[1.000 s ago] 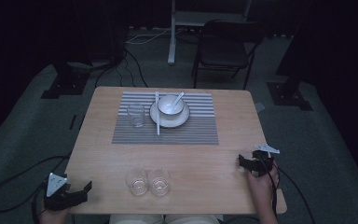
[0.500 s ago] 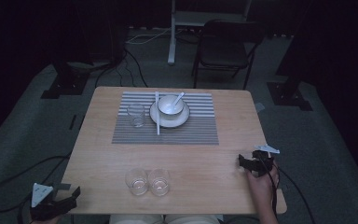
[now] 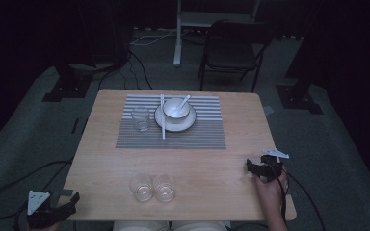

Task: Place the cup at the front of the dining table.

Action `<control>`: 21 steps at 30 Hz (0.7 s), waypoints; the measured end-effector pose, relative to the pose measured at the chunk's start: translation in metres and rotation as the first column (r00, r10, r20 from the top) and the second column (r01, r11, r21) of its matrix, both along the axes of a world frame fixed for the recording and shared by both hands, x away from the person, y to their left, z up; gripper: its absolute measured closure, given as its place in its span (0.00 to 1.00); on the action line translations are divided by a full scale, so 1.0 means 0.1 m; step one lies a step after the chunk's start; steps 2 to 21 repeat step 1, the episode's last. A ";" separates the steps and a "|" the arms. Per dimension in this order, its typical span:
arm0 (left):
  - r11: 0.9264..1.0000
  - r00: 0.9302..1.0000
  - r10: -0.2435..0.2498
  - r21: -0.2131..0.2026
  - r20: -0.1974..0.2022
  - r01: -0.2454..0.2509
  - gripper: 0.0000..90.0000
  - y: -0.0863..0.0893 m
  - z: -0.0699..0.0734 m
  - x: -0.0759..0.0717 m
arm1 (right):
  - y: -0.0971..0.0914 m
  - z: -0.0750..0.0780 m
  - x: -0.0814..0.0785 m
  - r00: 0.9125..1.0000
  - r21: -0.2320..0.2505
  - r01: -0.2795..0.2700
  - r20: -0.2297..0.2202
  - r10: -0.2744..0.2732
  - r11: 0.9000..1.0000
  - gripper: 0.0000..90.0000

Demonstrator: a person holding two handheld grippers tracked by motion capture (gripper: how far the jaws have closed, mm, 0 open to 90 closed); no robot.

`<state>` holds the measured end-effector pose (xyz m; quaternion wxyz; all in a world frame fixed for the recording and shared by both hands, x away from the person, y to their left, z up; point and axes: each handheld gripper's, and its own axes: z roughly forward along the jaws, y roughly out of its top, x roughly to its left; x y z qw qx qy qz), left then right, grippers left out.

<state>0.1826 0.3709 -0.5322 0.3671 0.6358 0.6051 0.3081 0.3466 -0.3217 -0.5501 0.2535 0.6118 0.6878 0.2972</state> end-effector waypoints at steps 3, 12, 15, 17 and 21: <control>1.000 1.000 0.000 0.000 0.000 0.000 0.00 0.00 0.00 0.00 | 0.00 0.00 0.00 1.000 0.000 0.000 0.000 0.000 1.000 0.13; 1.000 1.000 0.000 0.000 0.000 0.000 0.00 0.00 0.00 0.00 | 0.00 0.00 0.00 1.000 0.000 0.000 0.000 0.000 1.000 0.13; 1.000 1.000 0.000 0.000 0.000 0.000 0.00 0.00 0.00 0.00 | 0.00 0.00 0.00 1.000 0.000 0.000 0.000 0.000 1.000 0.13; 1.000 1.000 0.000 0.000 0.000 0.000 0.00 0.00 0.00 0.00 | 0.00 0.00 0.00 1.000 0.000 0.000 0.000 0.000 1.000 0.13; 1.000 1.000 0.000 0.000 0.000 0.000 0.00 0.00 0.00 0.00 | 0.00 0.00 0.00 1.000 0.000 0.000 0.000 0.000 1.000 0.13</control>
